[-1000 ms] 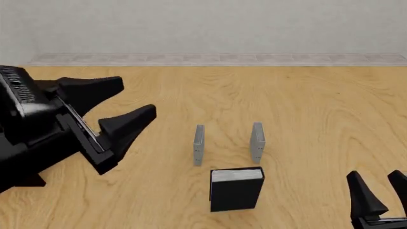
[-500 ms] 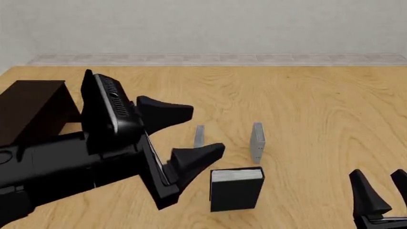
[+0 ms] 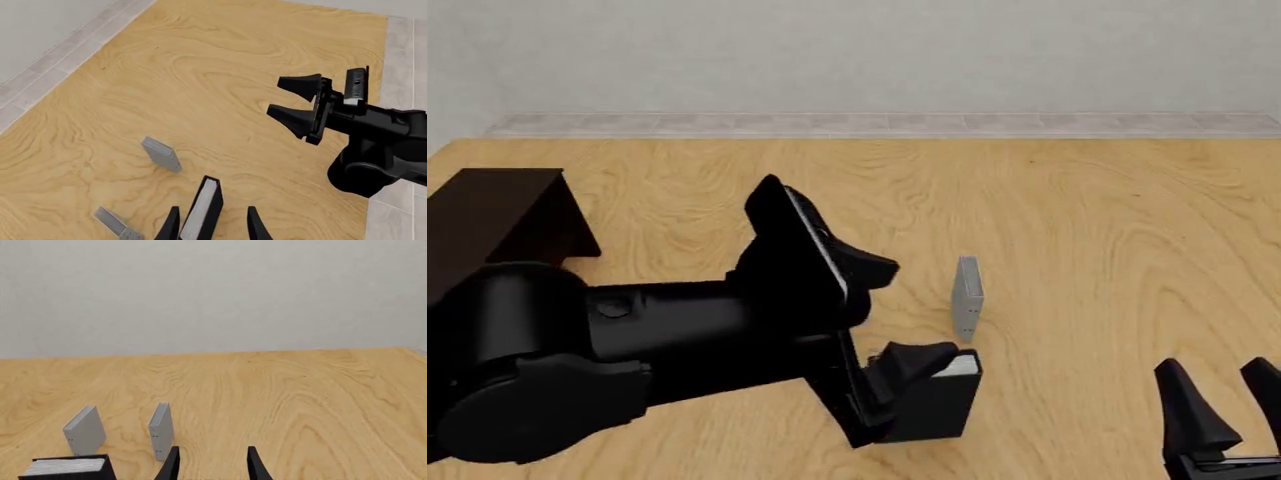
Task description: Pick up the book in the middle and place it on the cabinet shelf.
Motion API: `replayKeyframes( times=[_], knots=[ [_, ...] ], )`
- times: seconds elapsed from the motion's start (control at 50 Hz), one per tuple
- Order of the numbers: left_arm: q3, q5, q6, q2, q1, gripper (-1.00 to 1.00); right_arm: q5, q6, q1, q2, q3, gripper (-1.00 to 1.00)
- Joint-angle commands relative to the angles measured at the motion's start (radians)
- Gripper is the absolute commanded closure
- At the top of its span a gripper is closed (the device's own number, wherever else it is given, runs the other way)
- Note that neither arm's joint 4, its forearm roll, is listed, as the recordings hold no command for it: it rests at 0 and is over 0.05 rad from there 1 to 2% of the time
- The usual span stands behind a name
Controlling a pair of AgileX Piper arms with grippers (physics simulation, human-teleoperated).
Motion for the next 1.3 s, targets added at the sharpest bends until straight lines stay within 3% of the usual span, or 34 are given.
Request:
replayKeyframes(
  times=[0.02,0.34,0.74,0.8,1.3],
  knots=[
    [-0.053,0.052,0.053,0.076,0.021,-1.00,0.001,-0.005,0.007,0.000,0.005,-1.00],
    [-0.125,0.113,0.062,0.146,0.034,-1.00,0.007,0.007,0.014,0.000,0.005,-1.00],
    [-0.111,0.105,0.070,0.231,0.044,-1.00,0.005,0.012,0.012,0.008,0.004,-1.00],
    [-0.102,0.100,0.098,0.249,0.056,-1.00,0.006,0.010,0.012,0.008,0.004,-1.00],
    [-0.046,0.074,0.058,0.296,0.068,-1.00,0.015,0.014,0.007,0.003,0.004,-1.00]
  ],
)
